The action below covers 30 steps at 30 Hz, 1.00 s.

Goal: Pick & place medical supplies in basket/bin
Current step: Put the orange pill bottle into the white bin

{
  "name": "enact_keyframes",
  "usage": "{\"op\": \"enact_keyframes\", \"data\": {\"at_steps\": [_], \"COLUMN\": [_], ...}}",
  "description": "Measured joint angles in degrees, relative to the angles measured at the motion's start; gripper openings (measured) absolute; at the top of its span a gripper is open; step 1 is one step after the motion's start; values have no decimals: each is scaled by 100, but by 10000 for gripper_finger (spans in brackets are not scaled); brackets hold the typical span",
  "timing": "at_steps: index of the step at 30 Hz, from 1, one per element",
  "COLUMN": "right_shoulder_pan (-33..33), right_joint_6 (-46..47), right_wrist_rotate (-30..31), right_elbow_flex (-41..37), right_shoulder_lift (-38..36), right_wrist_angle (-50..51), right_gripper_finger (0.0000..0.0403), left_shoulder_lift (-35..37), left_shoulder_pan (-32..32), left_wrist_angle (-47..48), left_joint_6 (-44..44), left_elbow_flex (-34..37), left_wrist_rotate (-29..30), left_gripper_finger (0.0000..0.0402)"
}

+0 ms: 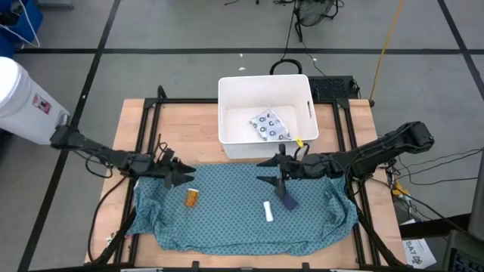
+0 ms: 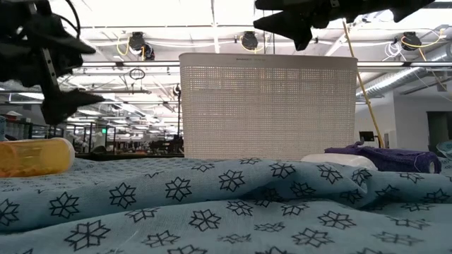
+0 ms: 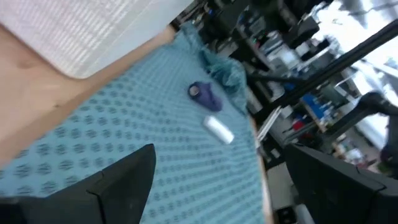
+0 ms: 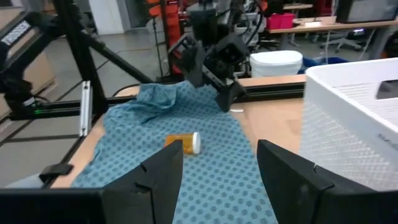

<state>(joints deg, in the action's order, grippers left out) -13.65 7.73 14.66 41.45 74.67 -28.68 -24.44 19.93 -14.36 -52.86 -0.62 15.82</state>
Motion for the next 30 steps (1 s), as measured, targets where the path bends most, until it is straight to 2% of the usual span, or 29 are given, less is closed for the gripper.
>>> {"op": "enact_keyframes", "data": {"at_steps": [4,8,10,13,18,22,26,30], "right_shoulder_pan": [2,2,2,2,2,2,2,2], "right_joint_6": [-48,-157,-157,-157,-157,-151,-139,-138], "right_wrist_rotate": [-125,-130,-130,-130,-130,-143,-145,-145], "right_elbow_flex": [0,0,0,0,0,0,0,0], "right_shoulder_lift": [0,0,0,0,0,0,0,0], "right_wrist_angle": [105,64,65,57,19,21,70,69], "right_gripper_finger": [196,196,196,196,196,196,196,196], "left_shoulder_lift": [-345,-1058,-1492,-2221,-3360,-4046,-4444,-4748], "left_shoulder_pan": [626,1174,1379,1574,1691,1774,1861,1861], "left_wrist_angle": [-206,-136,159,1126,3362,4649,5125,5344], "left_joint_6": [-161,-166,-128,-321,-1629,-2578,-3135,-3697], "left_elbow_flex": [-191,-826,-1308,-2134,-3334,-3915,-4100,-4098], "left_wrist_rotate": [714,1240,1347,1448,1424,1183,1024,554], "left_gripper_finger": [360,360,360,360,360,360,360,360]}}
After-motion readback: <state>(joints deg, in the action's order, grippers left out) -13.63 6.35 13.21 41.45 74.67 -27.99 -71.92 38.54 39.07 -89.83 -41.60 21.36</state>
